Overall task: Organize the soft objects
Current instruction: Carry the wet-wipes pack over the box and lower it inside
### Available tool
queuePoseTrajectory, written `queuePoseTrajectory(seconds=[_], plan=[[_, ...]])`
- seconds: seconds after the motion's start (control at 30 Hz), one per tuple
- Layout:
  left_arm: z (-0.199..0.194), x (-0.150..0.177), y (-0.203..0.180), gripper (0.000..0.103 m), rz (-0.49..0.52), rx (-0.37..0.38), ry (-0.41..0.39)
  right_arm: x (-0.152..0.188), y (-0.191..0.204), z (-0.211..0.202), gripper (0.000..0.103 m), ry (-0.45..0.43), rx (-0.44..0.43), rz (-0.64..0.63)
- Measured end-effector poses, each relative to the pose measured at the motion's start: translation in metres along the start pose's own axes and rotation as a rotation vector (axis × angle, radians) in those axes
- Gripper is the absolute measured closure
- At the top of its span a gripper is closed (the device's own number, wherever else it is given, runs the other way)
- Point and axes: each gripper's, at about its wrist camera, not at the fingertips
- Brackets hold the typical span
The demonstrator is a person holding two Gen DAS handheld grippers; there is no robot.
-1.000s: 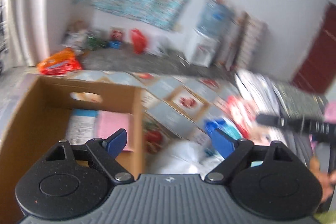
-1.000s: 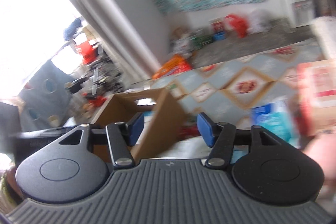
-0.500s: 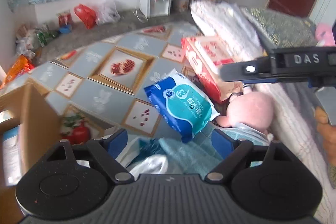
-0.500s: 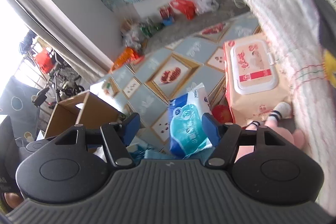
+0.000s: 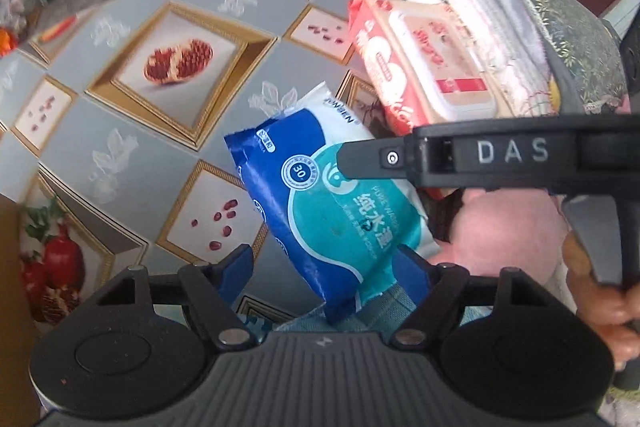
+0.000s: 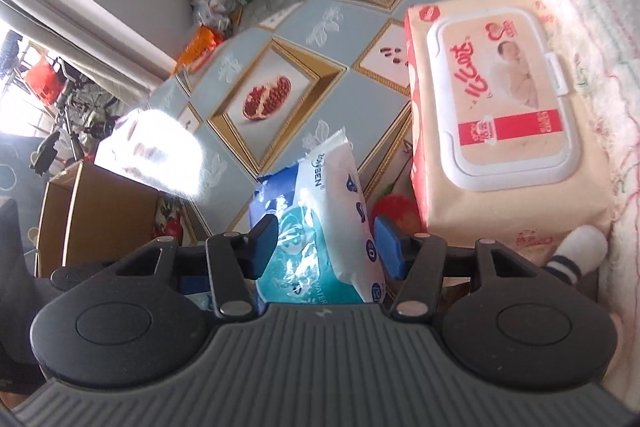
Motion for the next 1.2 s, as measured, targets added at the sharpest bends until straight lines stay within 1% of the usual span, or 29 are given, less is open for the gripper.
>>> queuePoseTrajectory(seconds=[0.13, 0.23, 0.3, 0.37, 0.47, 0.57, 0.7, 0.8, 0.93, 1.07, 1.2], plan=[[0.01, -0.004, 0.002, 0.025, -0.008, 0.008, 0.026, -0.004, -0.003, 0.016, 0.05, 0.032, -0.012, 0.008], [0.015, -0.007, 0.001, 0.026, -0.012, 0.012, 0.028, -0.005, -0.008, 0.027, 0.048, 0.05, -0.035, 0.032], [0.016, -0.008, -0.001, 0.027, -0.002, 0.009, 0.023, -0.005, -0.009, 0.03, 0.049, 0.047, -0.048, 0.036], [0.016, -0.009, -0.004, 0.033, 0.006, 0.017, 0.013, -0.005, -0.007, 0.031, 0.054, 0.034, -0.056, 0.031], [0.015, -0.009, -0.009, 0.035, 0.001, 0.007, 0.006, -0.003, -0.007, 0.028, 0.063, 0.013, -0.062, 0.021], [0.012, -0.008, -0.011, 0.038, 0.0, 0.01, -0.005, -0.001, -0.007, 0.022, 0.068, -0.01, -0.06, 0.021], [-0.002, -0.004, -0.015, 0.039, 0.004, 0.023, -0.039, 0.0, -0.008, 0.003, 0.07, -0.05, -0.071, 0.029], [-0.022, 0.001, -0.018, 0.039, 0.007, 0.037, -0.071, 0.001, 0.0, -0.018, 0.07, -0.088, -0.076, 0.022], [-0.063, 0.014, -0.02, 0.04, 0.011, 0.046, -0.14, 0.004, 0.023, -0.053, 0.07, -0.147, -0.09, -0.007], [-0.114, 0.031, -0.01, 0.041, 0.004, 0.045, -0.222, 0.007, 0.061, -0.087, 0.07, -0.209, -0.133, -0.049], [-0.166, 0.053, 0.016, 0.041, -0.014, 0.003, -0.299, 0.009, 0.115, -0.107, 0.07, -0.246, -0.205, -0.108]])
Point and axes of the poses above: each gripper's, at about its wrist camera, not at the fingertips, and z roughly the way its jaws point, y to its left, x to its underside, and after that the axes turned 10 degrees about -z, right-handed
